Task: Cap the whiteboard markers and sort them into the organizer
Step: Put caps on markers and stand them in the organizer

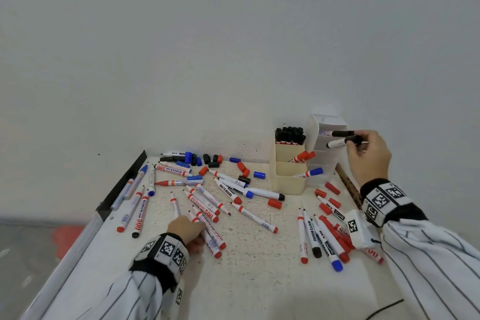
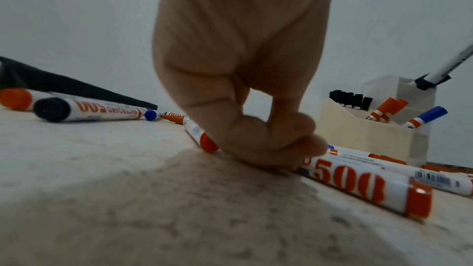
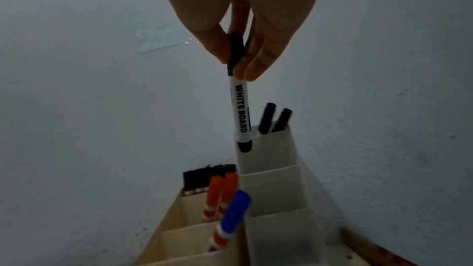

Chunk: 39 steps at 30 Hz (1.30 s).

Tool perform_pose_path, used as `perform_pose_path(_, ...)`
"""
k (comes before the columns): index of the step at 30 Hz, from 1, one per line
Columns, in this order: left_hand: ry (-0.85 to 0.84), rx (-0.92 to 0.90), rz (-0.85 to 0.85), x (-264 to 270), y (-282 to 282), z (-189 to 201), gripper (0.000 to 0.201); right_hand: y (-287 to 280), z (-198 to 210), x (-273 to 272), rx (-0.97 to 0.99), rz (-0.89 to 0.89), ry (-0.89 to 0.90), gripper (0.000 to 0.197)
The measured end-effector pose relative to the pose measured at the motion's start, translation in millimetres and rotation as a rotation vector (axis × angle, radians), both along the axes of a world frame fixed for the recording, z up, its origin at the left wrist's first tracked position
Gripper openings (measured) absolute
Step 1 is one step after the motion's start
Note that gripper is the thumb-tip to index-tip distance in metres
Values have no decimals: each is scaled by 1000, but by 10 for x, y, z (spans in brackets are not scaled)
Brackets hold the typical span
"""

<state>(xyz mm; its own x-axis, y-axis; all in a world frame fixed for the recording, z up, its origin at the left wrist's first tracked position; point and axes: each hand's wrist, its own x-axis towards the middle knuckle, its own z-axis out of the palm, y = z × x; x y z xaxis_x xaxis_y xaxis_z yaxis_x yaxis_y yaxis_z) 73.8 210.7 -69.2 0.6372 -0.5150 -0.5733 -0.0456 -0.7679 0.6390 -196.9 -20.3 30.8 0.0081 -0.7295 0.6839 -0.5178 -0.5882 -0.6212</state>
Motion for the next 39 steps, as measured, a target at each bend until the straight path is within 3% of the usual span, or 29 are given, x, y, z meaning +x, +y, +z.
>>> perform_pose_path(7, -41, -52, 59, 69, -110, -35, 36, -345, -280, 7, 48, -27, 84, 22)
perform_pose_path(14, -15, -190, 129, 182, -146, -74, 26, -610, -405, 65, 211, -78, 260, 15)
perform_pose_path(19, 6, -244, 104, 201, -146, -85, 17, -660, -426, 147, 340, -129, 310, 22)
perform_pose_path(26, 15, -242, 60, 174, -159, -35, 16, -719, -395, 75, 307, -95, 369, 36)
perform_pose_path(34, 13, -239, 40, 184, -194, -19, 16, -683, -410, 97, 262, -67, 437, 23)
perform_pose_path(39, -1, -228, 33, 164, -191, -10, 16, -711, -415, 104, 297, -49, 351, 19)
